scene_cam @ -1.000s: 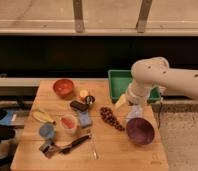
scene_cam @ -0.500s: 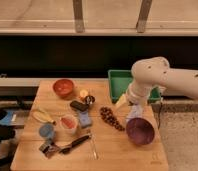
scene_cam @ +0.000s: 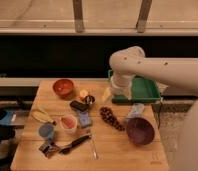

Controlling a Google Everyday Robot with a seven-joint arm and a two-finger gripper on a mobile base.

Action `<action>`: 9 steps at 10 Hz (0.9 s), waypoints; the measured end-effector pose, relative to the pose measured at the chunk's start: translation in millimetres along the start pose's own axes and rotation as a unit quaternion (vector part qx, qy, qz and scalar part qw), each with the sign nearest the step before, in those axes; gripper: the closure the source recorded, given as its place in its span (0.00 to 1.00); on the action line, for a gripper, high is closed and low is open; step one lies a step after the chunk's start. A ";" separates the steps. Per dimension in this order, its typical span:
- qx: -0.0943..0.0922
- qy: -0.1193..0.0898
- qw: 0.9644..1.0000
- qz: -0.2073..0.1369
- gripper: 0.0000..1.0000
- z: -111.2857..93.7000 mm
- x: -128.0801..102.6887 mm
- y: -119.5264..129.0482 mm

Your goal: Stack cups on top of each other

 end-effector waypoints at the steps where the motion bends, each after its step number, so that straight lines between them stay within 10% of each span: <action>1: 0.002 0.003 1.000 -0.022 0.20 4.7 -15.7 21.8; 9: -0.022 0.040 0.994 -0.103 0.20 84.6 -94.5 88.0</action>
